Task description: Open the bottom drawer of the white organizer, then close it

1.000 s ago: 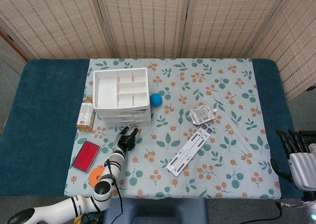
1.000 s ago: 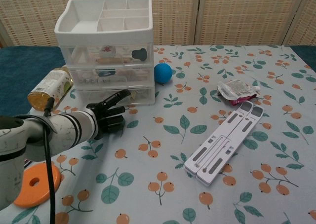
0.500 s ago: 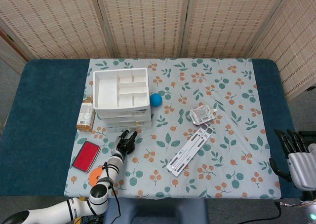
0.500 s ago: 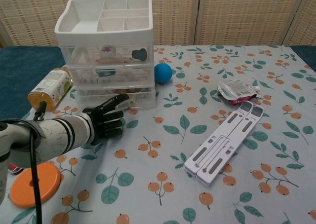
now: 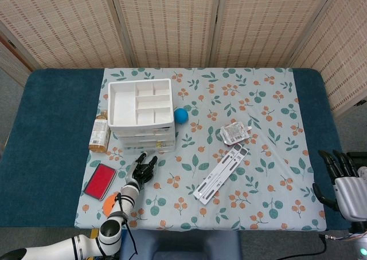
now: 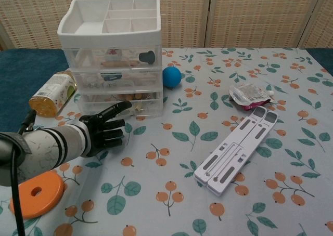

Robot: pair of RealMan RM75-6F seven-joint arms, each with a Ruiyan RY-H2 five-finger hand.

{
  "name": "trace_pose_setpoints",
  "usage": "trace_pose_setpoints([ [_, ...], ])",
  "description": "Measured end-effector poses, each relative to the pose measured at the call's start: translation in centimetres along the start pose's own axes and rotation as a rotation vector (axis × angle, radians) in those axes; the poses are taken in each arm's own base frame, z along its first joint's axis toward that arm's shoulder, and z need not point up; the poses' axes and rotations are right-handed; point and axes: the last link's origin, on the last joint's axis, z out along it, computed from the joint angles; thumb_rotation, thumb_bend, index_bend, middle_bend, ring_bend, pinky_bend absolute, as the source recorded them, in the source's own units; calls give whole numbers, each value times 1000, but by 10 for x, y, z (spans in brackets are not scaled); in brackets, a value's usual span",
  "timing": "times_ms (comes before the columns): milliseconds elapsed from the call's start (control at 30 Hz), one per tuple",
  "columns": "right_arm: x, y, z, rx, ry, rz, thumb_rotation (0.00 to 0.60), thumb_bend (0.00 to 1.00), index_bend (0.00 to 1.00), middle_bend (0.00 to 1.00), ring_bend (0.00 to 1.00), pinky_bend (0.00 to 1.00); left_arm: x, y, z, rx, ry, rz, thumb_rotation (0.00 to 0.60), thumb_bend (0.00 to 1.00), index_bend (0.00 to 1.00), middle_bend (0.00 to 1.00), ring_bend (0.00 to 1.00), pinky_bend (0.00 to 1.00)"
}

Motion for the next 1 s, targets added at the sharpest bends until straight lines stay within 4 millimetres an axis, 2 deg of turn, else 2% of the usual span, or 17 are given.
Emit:
trace_pose_setpoints([
  [167, 0, 0, 1, 2, 0, 1, 600, 422, 0, 102, 0, 23, 4, 0, -6, -13, -1, 76, 600, 314, 35, 975, 1000, 1000],
  [567, -2, 0, 4, 9, -6, 8, 600, 422, 0, 102, 0, 24, 27, -4, -28, -43, -31, 464, 600, 314, 19, 951, 1000, 1000],
  [833, -2, 0, 4, 13, -7, 11, 600, 421, 0, 102, 0, 23, 49, -2, -45, -126, -56, 758, 600, 313, 169, 942, 1000, 1000],
  [1000, -2, -1, 4, 18, -5, 8, 600, 422, 0, 102, 0, 23, 56, 7, -54, -233, -72, 922, 600, 313, 191, 942, 1000, 1000],
])
